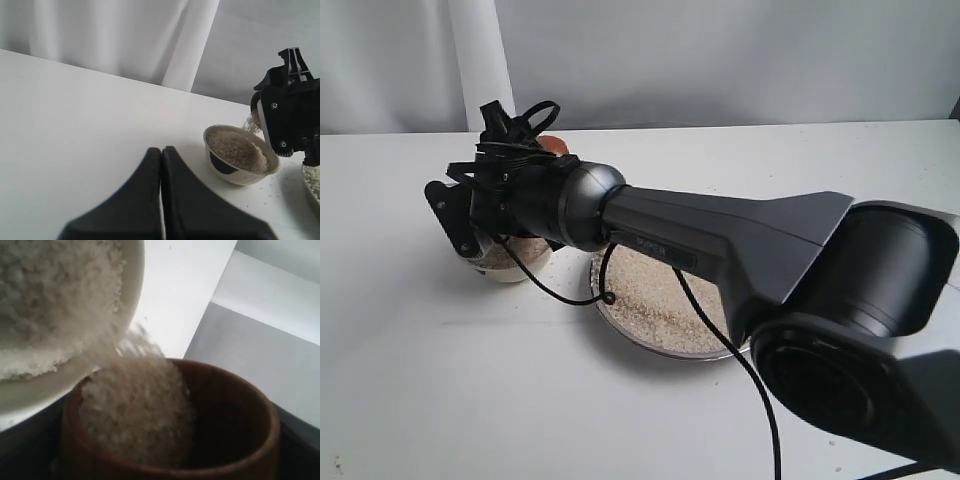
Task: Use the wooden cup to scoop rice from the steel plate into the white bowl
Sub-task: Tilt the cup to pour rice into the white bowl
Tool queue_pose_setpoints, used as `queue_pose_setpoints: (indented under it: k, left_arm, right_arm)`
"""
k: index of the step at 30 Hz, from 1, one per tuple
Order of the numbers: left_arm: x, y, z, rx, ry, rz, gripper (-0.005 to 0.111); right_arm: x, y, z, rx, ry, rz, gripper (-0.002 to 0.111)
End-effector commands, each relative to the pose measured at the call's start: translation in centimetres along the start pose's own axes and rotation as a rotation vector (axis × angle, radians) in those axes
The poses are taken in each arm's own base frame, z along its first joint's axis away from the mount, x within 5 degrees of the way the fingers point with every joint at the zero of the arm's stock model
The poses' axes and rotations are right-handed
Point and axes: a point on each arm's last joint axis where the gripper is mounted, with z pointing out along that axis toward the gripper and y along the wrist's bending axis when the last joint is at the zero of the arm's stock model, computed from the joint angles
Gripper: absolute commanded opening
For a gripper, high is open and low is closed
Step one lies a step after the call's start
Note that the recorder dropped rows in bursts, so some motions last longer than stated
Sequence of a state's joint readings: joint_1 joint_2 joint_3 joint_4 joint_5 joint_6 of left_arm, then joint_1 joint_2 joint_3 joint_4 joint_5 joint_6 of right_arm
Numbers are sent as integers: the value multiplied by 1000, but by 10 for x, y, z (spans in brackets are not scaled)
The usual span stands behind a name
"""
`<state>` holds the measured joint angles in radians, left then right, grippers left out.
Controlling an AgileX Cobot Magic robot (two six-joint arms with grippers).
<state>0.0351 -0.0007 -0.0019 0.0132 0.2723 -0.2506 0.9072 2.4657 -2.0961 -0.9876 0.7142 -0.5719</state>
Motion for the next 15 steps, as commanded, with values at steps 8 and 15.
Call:
queue_pose_setpoints:
  k: [8, 15]
  left_arm:
    - [0, 0, 0, 7, -2, -7, 0]
    - [0, 0, 0, 7, -2, -7, 0]
  right_arm:
    - [-5, -7, -9, 52, 48, -193, 0]
    - [-16, -6, -16, 58, 42, -339, 0]
